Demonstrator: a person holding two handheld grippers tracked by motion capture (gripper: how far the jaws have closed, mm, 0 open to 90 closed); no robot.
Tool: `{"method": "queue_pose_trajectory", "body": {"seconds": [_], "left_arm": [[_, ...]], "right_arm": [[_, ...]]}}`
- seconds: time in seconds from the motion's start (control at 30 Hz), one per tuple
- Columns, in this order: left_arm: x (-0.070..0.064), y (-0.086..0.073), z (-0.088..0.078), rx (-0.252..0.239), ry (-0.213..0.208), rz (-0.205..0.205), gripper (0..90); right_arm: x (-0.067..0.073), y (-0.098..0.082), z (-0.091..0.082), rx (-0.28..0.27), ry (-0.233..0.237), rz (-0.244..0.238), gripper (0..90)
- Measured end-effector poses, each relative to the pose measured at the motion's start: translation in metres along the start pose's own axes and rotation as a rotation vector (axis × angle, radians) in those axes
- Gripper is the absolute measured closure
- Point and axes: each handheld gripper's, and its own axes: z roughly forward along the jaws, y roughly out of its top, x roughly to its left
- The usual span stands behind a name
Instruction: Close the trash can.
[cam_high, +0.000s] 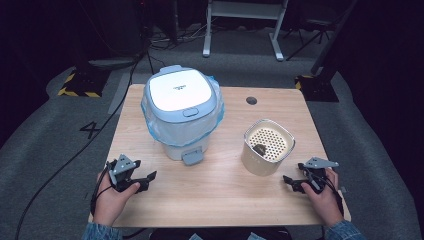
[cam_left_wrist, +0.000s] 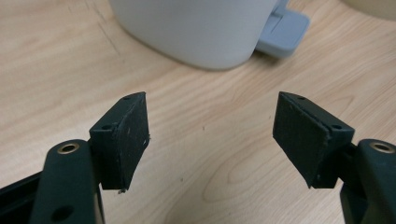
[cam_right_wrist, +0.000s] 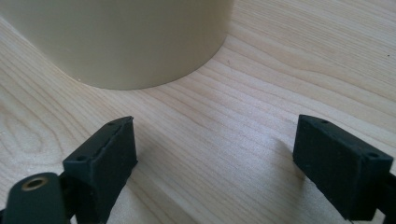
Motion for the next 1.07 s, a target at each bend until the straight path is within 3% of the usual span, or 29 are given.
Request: {"method": "queue_pose_trajectory", "body": {"seconds": [0.17,0.37,0.53,0.67,0.9,1.07], "left_arm": [[0.003,-0.015,0.01,0.087,-0.003,0.015,26.3],[0.004,-0.025,0.015,0.145,-0.009,0.033,24.7],[0.003,-0.028,0.015,0.128,-0.007,0.043,23.4],[0.002,-0.03,0.016,0.125,0.005,0.093,21.2],[0.003,-0.026,0.021,0.144,0.034,0.069,12.5],[0.003,-0.025,0.022,0.142,0.042,0.064,11.1]], "right_arm": [[0.0,0.0,0.0,0.0,0.0,0.0,13.5],[0.0,0.0,0.0,0.0,0.0,0.0,13.5],[0.0,0.0,0.0,0.0,0.0,0.0,13.5],[0.0,0.0,0.0,0.0,0.0,0.0,13.5],[0.0,0.0,0.0,0.0,0.0,0.0,13.5],[0.0,0.0,0.0,0.0,0.0,0.0,13.5]]}}
